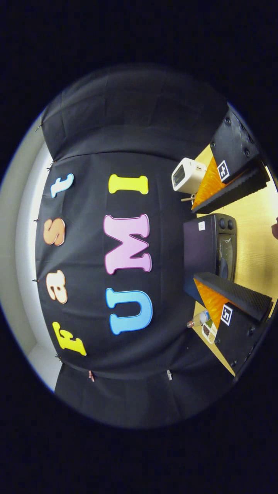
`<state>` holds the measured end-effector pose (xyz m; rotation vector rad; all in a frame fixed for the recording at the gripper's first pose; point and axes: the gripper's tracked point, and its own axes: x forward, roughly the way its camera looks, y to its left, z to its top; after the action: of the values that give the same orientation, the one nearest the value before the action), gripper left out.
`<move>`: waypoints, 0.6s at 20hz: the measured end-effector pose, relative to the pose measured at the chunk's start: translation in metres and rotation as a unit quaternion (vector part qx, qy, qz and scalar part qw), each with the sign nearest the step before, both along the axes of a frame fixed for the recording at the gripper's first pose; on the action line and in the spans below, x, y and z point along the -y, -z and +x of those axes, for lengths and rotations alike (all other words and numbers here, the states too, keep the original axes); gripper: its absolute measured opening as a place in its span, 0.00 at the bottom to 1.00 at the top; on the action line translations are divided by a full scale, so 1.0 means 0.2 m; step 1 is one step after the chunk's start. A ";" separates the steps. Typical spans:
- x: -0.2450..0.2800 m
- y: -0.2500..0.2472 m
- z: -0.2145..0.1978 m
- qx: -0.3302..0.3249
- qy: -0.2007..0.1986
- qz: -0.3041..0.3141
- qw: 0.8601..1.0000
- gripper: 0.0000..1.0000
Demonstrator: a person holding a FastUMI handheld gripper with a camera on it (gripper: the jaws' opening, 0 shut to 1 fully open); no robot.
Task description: Open the toaster oven, put the food inside, and close the toaster oven door.
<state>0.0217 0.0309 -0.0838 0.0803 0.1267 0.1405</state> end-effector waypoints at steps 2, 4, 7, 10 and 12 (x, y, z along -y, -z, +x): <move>0.08 -0.11 -0.06 0.018 -0.002 -0.001 1.000 0.99; 0.15 -0.18 -0.12 0.028 -0.004 0.000 1.000 0.98; 0.26 -0.26 -0.17 0.047 -0.004 0.000 0.999 0.98; 0.38 -0.29 -0.22 0.058 0.001 0.006 0.998 0.98; 0.46 -0.31 -0.25 0.063 0.003 0.010 0.998 0.98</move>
<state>-0.0276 -0.0603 -0.0225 0.0921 0.0000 0.1408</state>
